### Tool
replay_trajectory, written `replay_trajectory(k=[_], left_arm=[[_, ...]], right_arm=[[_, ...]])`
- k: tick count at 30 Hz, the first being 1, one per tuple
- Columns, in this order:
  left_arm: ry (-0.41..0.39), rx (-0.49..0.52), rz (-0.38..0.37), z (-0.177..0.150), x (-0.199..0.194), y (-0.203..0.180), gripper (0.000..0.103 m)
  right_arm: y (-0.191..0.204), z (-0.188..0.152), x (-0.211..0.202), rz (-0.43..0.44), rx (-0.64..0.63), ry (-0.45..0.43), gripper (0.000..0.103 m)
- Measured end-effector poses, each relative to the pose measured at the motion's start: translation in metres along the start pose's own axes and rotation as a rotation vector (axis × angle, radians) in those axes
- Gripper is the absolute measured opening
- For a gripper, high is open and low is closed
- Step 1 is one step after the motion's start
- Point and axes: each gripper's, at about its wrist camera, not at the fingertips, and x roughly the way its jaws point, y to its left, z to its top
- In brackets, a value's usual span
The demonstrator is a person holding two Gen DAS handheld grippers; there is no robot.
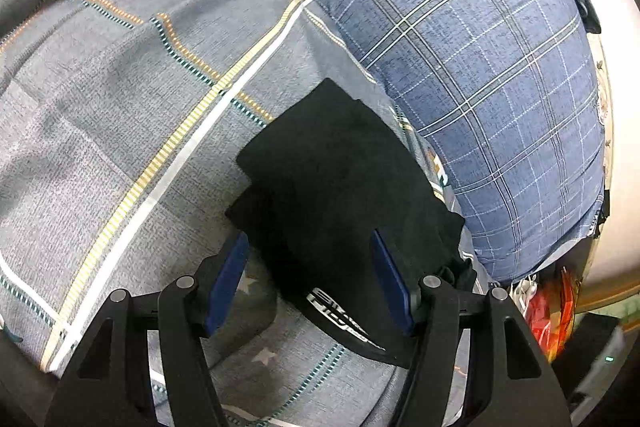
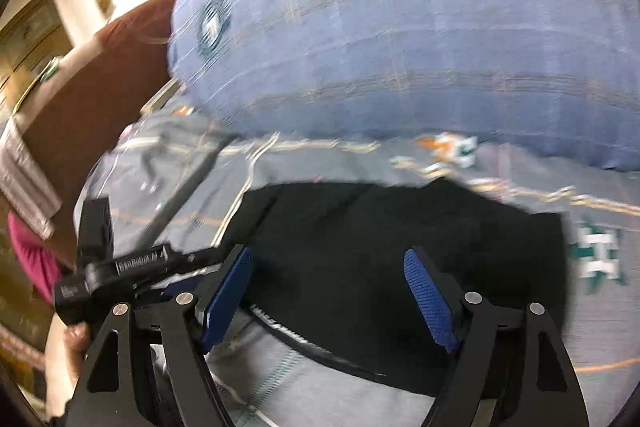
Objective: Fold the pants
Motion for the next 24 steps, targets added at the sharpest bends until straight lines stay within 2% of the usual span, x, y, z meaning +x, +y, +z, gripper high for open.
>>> replay_trajectory(k=[2,3,9,13,18,24], left_arm=[[0.017,-0.018,-0.009,0.002,0.007,0.003,0.062],[0.028,-0.024,-0.021,0.003,0.01,0.005,0.062],[0.051,-0.073,-0.038,0.005,0.024,0.005,0.062],[0.04,-0.084,-0.037,0.005,0.021,0.004,0.062],[0.069,-0.132,-0.063,0.002,0.024,0.015,0.062],[0.043,-0.124,-0.05,0.009,0.028,0.008,0.062]], right_arm=[[0.002,-0.007,0.028,0.027,0.004,0.101,0.02],[0.0,-0.009,0.04,0.043,0.016,0.129,0.017],[0.003,-0.023,0.068,0.116,0.048,0.189,0.017],[0.003,-0.03,0.078,0.094,0.046,0.225,0.016],[0.002,-0.03,0.081,0.091,0.048,0.237,0.015],[0.004,-0.032,0.079,0.062,0.015,0.241,0.016]])
